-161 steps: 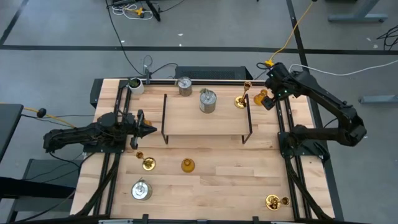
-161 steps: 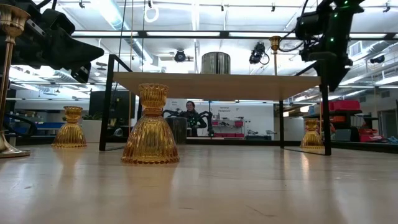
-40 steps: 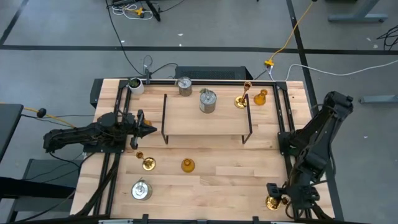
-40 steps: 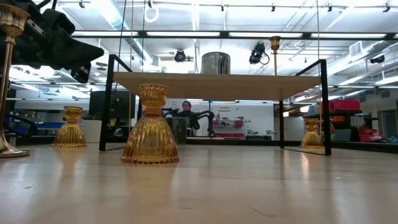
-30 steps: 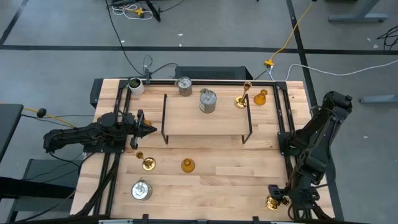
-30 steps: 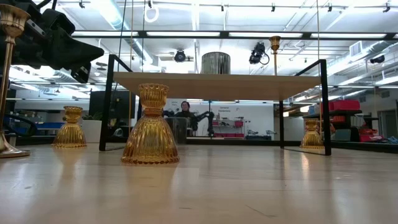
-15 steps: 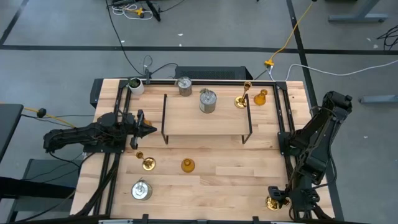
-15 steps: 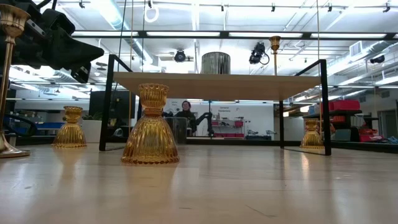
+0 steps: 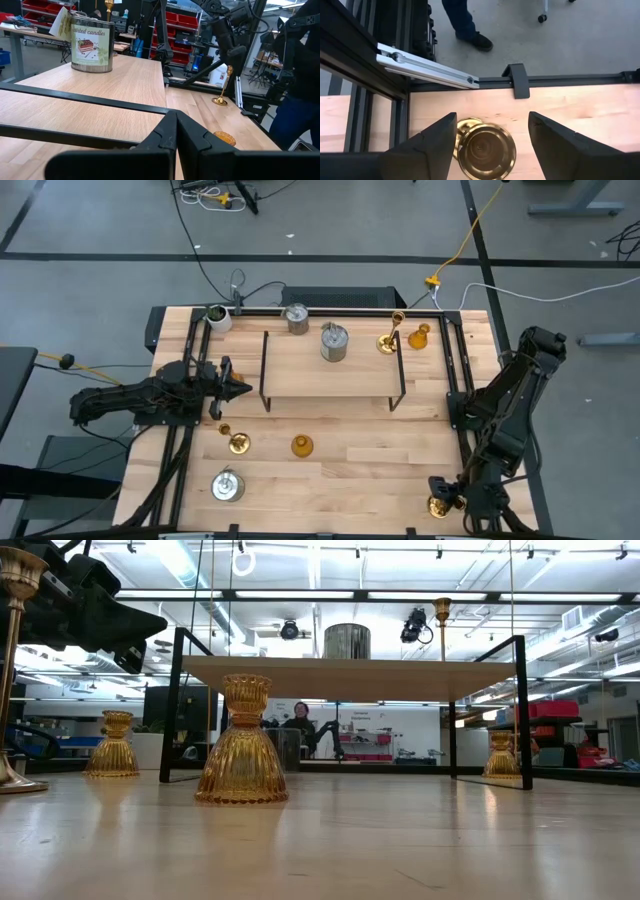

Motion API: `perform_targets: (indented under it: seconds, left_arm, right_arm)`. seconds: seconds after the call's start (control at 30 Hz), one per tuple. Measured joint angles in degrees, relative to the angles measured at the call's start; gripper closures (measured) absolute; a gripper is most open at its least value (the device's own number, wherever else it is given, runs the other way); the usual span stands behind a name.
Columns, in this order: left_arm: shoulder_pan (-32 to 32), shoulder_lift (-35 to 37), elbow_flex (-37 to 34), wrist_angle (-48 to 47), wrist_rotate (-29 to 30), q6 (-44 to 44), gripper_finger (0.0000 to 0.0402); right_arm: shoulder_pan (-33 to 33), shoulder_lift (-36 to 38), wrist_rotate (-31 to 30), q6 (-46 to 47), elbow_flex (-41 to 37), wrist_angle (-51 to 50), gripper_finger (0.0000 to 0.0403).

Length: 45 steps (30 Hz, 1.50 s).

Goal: Pick & Place candle stick holders
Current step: Put the right candle holder on the shelf aligned with the other candle holder

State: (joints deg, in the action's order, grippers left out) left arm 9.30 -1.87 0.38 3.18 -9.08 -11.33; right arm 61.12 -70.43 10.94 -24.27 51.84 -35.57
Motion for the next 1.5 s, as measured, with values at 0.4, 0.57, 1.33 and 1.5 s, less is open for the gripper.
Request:
perform_targets:
  seconds: [0.4,0.57,1.33,1.5]
  left_arm:
    - [0.0,0.0,0.0,0.0,0.0,0.0,0.0394]
    - [0.0,0.0,0.0,0.0,0.0,0.0,0.0394]
    - [0.0,0.0,0.0,0.0,0.0,0.0,0.0394]
    - [0.0,0.0,0.0,0.0,0.0,0.0,0.0394]
  right_arm:
    - [0.0,0.0,0.2,1.3,-0.8,-0.1,0.0163]
    - [0.0,0.0,0.4,1.3,-0.8,0.0,0.0182]
    - [0.0,0.0,0.5,1.3,-0.8,0.0,0.0248]
    - [0.0,0.0,0.5,1.3,-0.8,0.0,0.0246]
